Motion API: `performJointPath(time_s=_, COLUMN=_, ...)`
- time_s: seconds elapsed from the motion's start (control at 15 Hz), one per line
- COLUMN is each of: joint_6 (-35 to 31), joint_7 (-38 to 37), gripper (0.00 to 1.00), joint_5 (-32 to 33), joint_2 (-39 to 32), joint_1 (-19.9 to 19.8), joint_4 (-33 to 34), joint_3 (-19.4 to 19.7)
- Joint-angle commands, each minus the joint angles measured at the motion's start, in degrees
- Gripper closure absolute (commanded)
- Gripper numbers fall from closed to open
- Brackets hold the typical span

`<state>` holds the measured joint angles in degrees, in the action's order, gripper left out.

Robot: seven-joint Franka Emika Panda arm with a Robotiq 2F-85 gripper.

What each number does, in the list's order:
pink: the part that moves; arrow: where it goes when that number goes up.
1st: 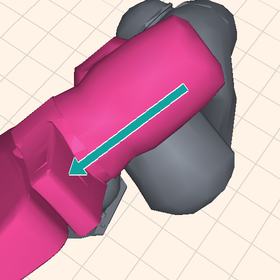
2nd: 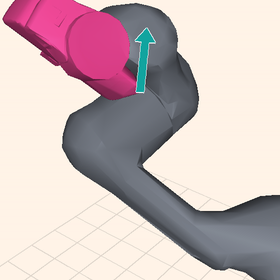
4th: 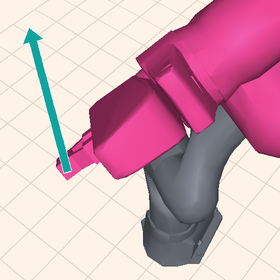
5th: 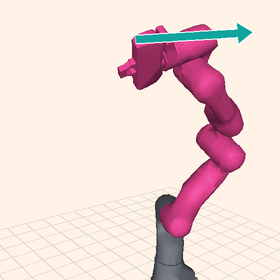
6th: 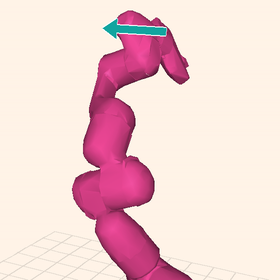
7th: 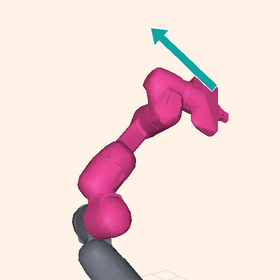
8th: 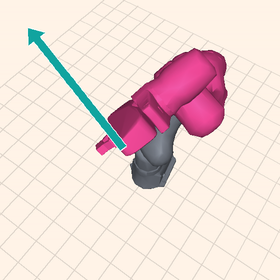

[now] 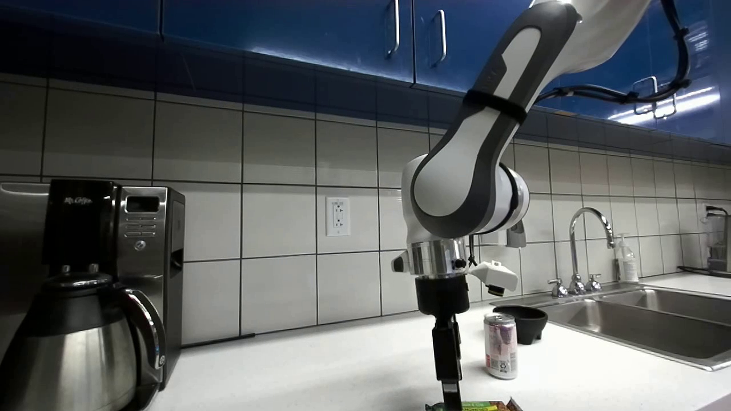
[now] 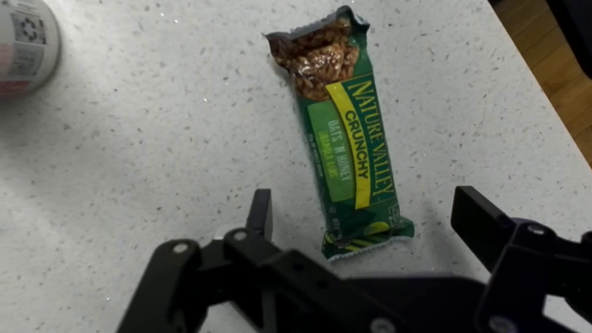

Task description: Put the green packet in the black bowl

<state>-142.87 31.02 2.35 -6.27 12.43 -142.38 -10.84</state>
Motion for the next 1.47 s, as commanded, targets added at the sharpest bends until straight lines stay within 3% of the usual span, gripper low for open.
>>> performJointPath(time_s=0.0, joint_6=-2.3, joint_7=1.8, gripper=0.0, joint_5=0.0, joint_2=0.0, joint_1=-1.7, joint_4=-0.9, joint_3=-0.7)
performJointPath(time_s=1.4, joint_6=-2.5, joint_7=0.6, gripper=0.0, joint_5=4.5, joint_2=-1.2, joint_1=-2.5, joint_4=-3.0, joint_3=-0.1)
